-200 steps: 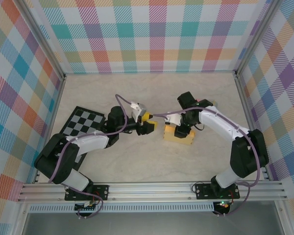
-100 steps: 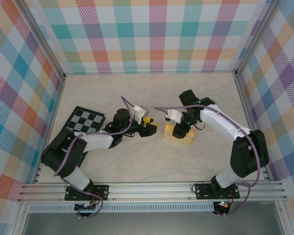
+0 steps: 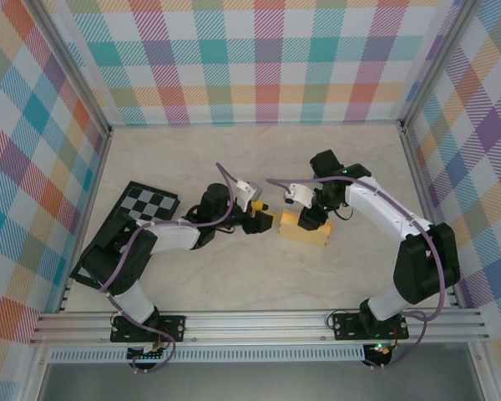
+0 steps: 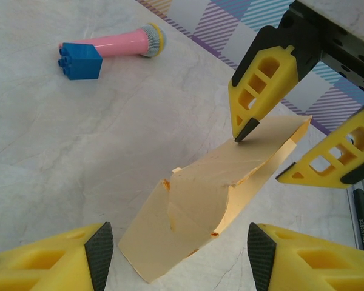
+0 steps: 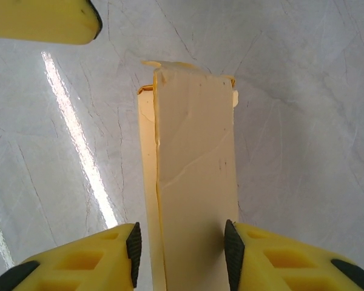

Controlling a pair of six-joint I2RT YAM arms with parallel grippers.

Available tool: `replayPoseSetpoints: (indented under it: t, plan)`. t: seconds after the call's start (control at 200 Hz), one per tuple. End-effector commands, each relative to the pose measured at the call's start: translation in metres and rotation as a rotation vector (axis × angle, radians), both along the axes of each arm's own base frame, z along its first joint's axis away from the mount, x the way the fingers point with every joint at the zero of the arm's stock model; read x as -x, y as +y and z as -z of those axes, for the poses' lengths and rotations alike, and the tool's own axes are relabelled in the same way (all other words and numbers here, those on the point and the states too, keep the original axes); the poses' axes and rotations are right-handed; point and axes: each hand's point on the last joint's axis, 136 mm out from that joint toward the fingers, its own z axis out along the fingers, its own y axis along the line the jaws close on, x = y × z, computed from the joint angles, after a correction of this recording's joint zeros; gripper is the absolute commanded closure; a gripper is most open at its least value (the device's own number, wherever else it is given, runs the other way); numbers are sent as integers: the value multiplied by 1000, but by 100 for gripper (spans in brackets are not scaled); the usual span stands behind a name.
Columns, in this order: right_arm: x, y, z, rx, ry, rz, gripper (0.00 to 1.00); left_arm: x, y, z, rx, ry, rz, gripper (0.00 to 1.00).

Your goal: Fold the paper box

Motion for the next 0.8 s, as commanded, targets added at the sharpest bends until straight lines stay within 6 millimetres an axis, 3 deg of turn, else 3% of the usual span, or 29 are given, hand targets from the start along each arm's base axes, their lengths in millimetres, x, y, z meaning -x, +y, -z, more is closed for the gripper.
replayPoseSetpoints:
  t: [0.0,0.405,0.58,0.795]
  plan:
    - [-3,-1,-2,7,-14,-20,63,3,-8,-8,10,-14,34,38]
    - [-1,1,0,-3,-21,-53,69,-19,5,-3,-35,-15,-33,39]
    - [-1,2,3,-11,-20,-55,72,-33,17,15,-113,-1,-94,40]
    - [-3,4,-3,-26,-24,-52,74,-41,15,31,-142,40,-110,41]
